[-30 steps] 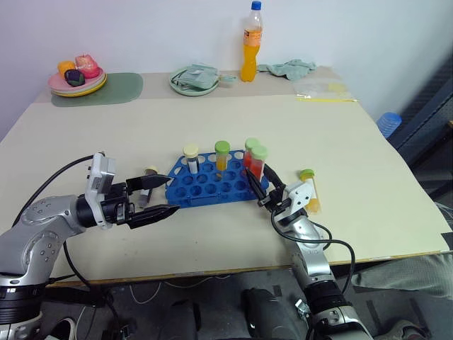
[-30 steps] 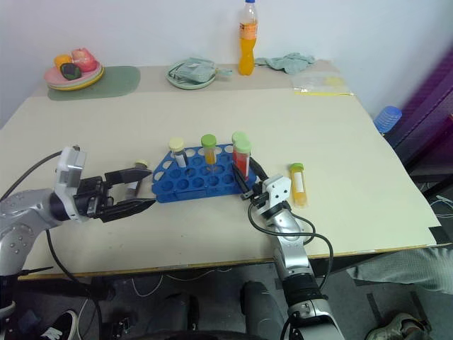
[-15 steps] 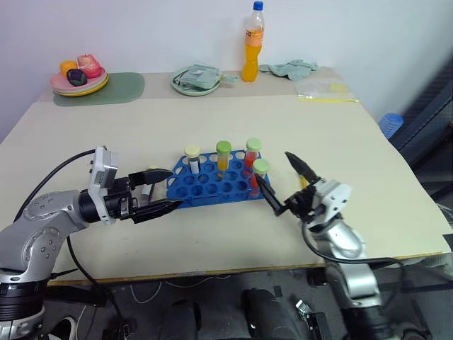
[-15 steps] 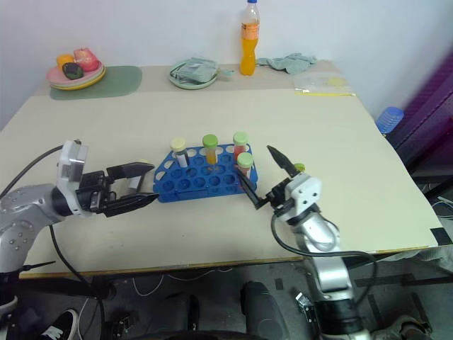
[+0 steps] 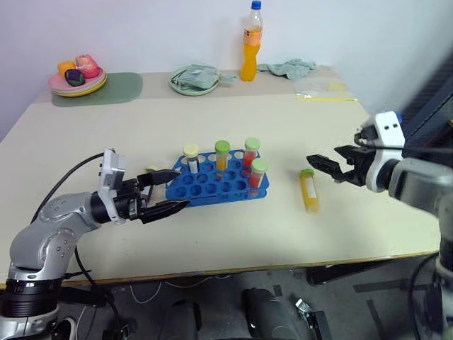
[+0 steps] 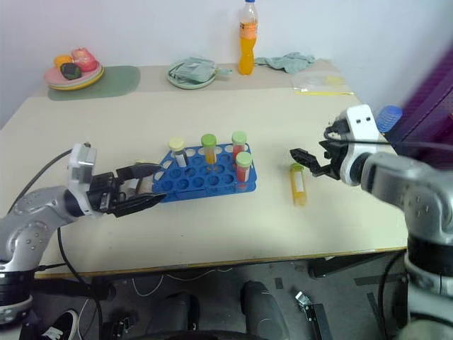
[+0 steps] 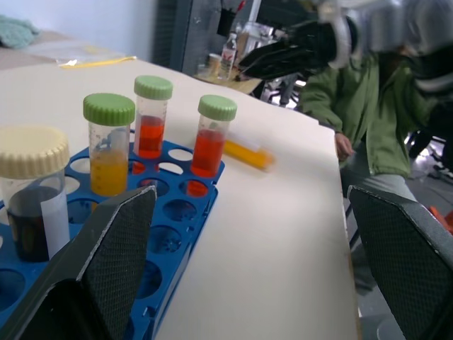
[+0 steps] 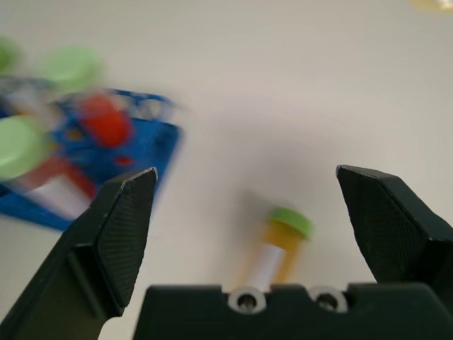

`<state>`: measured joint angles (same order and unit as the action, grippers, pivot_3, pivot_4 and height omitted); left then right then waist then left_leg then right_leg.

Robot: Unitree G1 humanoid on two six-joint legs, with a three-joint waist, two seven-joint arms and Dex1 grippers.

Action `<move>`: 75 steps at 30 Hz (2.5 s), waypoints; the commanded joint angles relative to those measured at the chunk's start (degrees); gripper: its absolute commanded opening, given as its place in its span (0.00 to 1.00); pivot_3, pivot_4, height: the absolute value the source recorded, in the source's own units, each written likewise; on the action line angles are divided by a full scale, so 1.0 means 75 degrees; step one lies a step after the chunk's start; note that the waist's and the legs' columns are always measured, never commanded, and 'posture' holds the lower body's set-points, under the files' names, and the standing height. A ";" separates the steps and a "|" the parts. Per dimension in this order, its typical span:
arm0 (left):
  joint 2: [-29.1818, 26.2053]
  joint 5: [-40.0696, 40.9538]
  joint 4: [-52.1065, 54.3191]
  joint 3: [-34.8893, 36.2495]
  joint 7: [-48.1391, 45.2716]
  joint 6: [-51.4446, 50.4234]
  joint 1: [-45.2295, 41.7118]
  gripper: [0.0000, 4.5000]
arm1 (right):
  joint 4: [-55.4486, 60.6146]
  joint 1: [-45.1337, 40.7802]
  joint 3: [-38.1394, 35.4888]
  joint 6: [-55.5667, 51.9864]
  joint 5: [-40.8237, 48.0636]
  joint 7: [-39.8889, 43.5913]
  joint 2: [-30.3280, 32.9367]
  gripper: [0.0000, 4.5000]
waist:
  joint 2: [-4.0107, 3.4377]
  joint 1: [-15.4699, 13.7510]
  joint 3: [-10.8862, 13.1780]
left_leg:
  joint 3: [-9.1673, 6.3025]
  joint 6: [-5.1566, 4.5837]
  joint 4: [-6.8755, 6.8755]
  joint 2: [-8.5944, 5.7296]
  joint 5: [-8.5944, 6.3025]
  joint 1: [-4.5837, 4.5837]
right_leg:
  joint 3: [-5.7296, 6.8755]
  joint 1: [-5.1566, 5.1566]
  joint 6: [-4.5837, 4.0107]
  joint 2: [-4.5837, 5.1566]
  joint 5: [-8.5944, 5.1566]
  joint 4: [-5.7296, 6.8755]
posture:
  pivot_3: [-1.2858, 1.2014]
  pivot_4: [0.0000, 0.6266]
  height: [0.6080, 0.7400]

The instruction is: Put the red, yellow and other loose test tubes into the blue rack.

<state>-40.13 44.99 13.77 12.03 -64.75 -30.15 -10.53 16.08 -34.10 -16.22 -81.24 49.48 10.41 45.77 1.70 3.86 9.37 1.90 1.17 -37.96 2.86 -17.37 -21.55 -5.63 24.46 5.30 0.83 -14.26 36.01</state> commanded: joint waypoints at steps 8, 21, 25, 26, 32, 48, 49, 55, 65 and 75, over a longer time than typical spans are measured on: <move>0.0241 -0.0019 0.0534 0.0109 0.0179 0.0397 0.0434 1.00 | -0.2242 -0.1452 0.2495 -0.1502 0.0106 0.0235 0.0785 1.00 | 0.0001 0.0007 0.0000 | 0.0015 -0.0005 0.0000 -0.0002 -0.0003 -0.0012 | -0.0001 0.0002 0.0003 0.0013 0.0001 -0.0015 | 0.52 0.24 1.00; 0.0396 0.0292 0.1474 0.0188 0.1062 0.0074 0.0836 1.00 | -0.4940 -0.3516 0.3453 -0.1502 -0.0655 -0.0104 -0.0328 1.00 | 0.0000 -0.0006 0.0001 | 0.0018 -0.0007 0.0000 0.0002 -0.0004 -0.0016 | -0.0006 0.0011 0.0005 0.0004 0.0003 -0.0008 | 0.52 0.24 1.00; 0.0375 0.0452 0.1724 0.0224 0.1303 -0.0063 0.0878 1.00 | -0.5153 -0.3474 0.3272 -0.1502 -0.1247 -0.0287 -0.0629 1.00 | 0.0000 0.0007 0.0000 | 0.0020 -0.0007 -0.0002 -0.0001 -0.0004 -0.0024 | -0.0006 0.0013 0.0007 0.0007 0.0004 -0.0014 | 0.52 0.24 1.00; 0.0366 0.0486 0.1763 0.0230 0.1353 -0.0090 0.0878 1.00 | -0.5191 -0.3469 0.3231 -0.1502 -0.1346 -0.0309 -0.0681 1.00 | 0.0000 0.0011 0.0001 | 0.0019 -0.0007 -0.0002 -0.0001 -0.0004 -0.0024 | -0.0006 0.0014 0.0007 0.0007 0.0004 -0.0013 | 0.52 0.24 1.00; 0.0360 0.0634 0.1916 0.0163 0.1686 -0.0281 0.0712 1.00 | -0.5288 -0.3385 0.3172 -0.1502 -0.1897 -0.0146 -0.0886 0.94 | 0.0000 0.0018 0.0001 | 0.0017 -0.0007 -0.0001 0.0000 -0.0004 -0.0022 | -0.0006 0.0015 0.0008 0.0002 0.0004 -0.0010 | 0.52 0.24 1.00; 0.0405 0.0656 0.1824 -0.0017 0.1974 -0.0499 0.0300 1.00 | -0.4890 -0.3233 0.2945 -0.1502 -0.2457 0.0294 -0.1087 0.15 | 0.0001 0.0018 -0.0001 | 0.0015 -0.0007 -0.0001 0.0000 -0.0004 -0.0019 | -0.0006 0.0012 0.0008 -0.0001 0.0004 -0.0010 | 0.52 0.24 1.00; 0.0403 0.0655 0.1822 -0.0008 0.1962 -0.0491 0.0311 1.00 | -0.4875 -0.3321 0.2847 -0.1501 -0.2534 0.0333 -0.1052 0.15 | 0.0001 0.0019 -0.0001 | 0.0015 -0.0007 -0.0001 0.0000 -0.0004 -0.0019 | -0.0006 0.0012 0.0008 -0.0001 0.0004 -0.0011 | 0.52 0.24 1.00; 0.0391 0.0658 0.1885 0.0073 0.1904 -0.0441 0.0465 1.00 | -0.5657 -0.4254 0.1495 0.0291 -0.3003 0.0582 -0.0751 0.15 | -0.0015 0.0019 0.0009 | 0.0019 -0.0007 -0.0001 -0.0002 -0.0004 -0.0022 | -0.0007 0.0016 0.0008 -0.0001 0.0004 -0.0012 | 0.52 0.24 1.00; 0.0310 0.0524 0.1278 -0.0063 0.1549 -0.0405 -0.0082 1.00 | -0.0234 -0.2226 -0.1658 0.2422 -0.0860 0.0479 -0.3324 0.15 | -0.0012 0.0019 0.0006 | -0.0008 -0.0008 0.0012 0.0008 -0.0005 -0.0018 | 0.0004 0.0011 0.0035 -0.0015 0.0018 -0.0005 | 0.52 0.24 1.00; 0.0194 0.0255 0.0527 -0.0138 0.0894 -0.0193 -0.0334 1.00 | 0.2764 0.1402 0.1094 0.6363 -0.1888 0.1421 -0.5092 0.15 | -0.0013 0.0029 0.0006 | -0.0019 -0.0007 0.0014 0.0004 -0.0004 -0.0015 | 0.0025 0.0001 0.0008 0.0001 0.0002 -0.0007 | 0.52 0.24 1.00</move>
<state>-38.20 47.03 17.32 10.83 -56.92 -32.84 -11.88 34.03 -24.29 -12.69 -38.94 38.16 18.63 8.44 1.60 4.07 9.41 1.78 1.12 -37.85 2.88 -17.40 -21.64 -5.47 24.48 5.35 0.84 -14.25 35.98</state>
